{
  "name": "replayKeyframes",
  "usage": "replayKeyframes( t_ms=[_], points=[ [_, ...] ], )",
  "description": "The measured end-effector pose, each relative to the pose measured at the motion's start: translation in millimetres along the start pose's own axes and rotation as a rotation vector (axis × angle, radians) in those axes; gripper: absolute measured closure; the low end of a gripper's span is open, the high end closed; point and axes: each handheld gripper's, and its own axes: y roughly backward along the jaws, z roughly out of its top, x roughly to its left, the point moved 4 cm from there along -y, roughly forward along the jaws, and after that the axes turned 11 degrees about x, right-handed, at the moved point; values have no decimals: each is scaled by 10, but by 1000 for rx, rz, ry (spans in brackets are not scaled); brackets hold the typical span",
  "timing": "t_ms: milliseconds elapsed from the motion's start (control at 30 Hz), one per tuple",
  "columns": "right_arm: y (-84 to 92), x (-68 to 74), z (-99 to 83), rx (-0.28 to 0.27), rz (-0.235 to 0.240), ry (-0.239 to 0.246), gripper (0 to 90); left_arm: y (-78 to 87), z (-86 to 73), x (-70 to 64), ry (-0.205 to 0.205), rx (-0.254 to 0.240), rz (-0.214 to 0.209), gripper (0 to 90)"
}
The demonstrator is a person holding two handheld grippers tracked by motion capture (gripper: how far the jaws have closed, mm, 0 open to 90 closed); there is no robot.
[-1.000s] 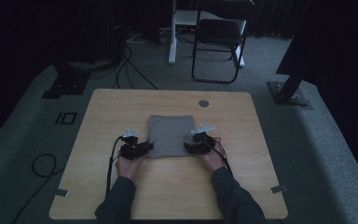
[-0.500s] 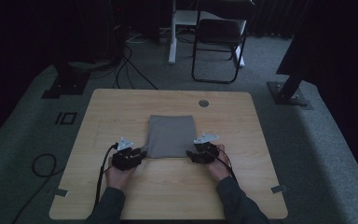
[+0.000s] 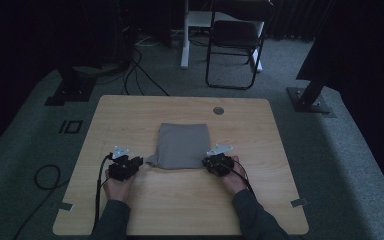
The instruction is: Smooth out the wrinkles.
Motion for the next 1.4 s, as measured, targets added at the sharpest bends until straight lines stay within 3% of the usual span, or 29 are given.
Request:
replayKeyframes(
  t_ms=[133,200,267,300,333,367,433,467,533,567,633,767,900,933,967,1100,1167,1267,1367,1400],
  points=[
    [0,-1,1,1,-1,-4,769,67,-73,-270,-91,-27,-48,753],
    [0,-2,1,1,-1,-2,768,26,-125,-369,-151,3,-7,758],
    [0,-4,1,0,1,-2,768,26,-125,-369,-151,3,-7,757],
    [0,-4,1,0,1,-2,768,-102,-132,-387,-179,58,61,757],
    [-1,-4,1,0,2,-3,766,-154,-120,-370,-172,72,116,692],
    [0,-4,1,1,1,-2,766,-197,-105,-346,-163,79,147,657],
    [0,-2,1,1,-1,-1,766,-259,-80,-306,-160,83,164,653],
    [-1,-2,1,1,0,-1,768,-279,-70,-291,-171,91,158,691],
    [1,-2,5,5,3,2,803,-273,-53,-268,-181,95,142,873],
    [4,-2,7,10,-4,8,834,-242,-44,-251,-171,83,131,892],
    [11,-2,6,18,-22,17,873,-152,-37,-207,-161,58,116,900],
    [12,-15,6,20,-17,16,882,-52,-63,-150,-165,54,114,900],
    [14,-15,1,19,-21,18,886,-39,-88,-132,-138,67,63,897],
    [16,-16,0,19,-21,19,884,-41,-100,-142,-140,82,65,891],
    [18,-20,-3,21,-23,20,882,-41,-113,-138,-138,97,95,883],
    [34,-69,-24,26,-21,9,868,5,-105,-90,-72,70,79,834],
    [41,-78,-37,23,-17,6,850,23,-58,-148,-86,24,41,737],
    [40,-72,-38,21,-21,10,830,-23,3,-291,-153,-2,15,640],
    [37,-70,-34,22,-18,9,811,-139,12,-381,-205,25,29,624],
    [37,-70,-33,22,-16,8,805,-209,-7,-374,-208,68,38,681]
  ],
)
